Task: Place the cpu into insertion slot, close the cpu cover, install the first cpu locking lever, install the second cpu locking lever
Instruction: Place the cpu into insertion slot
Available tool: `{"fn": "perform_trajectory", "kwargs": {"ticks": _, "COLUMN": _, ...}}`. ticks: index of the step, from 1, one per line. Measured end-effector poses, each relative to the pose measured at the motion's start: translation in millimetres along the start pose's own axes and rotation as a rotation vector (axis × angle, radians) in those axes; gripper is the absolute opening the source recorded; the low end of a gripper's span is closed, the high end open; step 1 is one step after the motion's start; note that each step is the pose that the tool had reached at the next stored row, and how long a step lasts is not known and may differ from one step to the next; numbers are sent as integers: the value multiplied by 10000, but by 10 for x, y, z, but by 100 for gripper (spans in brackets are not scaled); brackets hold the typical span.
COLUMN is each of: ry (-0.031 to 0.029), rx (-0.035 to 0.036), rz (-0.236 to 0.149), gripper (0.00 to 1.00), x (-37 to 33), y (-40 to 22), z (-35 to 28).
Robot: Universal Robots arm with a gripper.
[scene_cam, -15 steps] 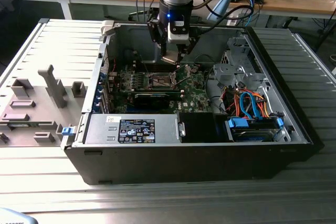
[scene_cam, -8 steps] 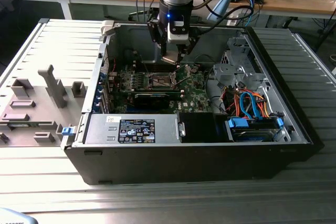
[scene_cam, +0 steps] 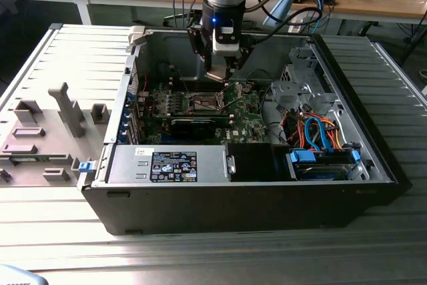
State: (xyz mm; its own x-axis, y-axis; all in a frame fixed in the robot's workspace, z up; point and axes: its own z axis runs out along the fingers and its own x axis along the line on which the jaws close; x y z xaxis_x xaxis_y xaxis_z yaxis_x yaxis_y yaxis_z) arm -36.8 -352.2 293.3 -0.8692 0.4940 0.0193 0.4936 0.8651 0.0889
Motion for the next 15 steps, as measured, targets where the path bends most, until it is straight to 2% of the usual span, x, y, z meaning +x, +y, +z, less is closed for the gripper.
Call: {"fn": "perform_trajectory", "kwargs": {"ticks": 15, "ry": -11, "rx": -2, "rz": 119, "gripper": 54, "x": 0, "y": 0, "z": 5}}
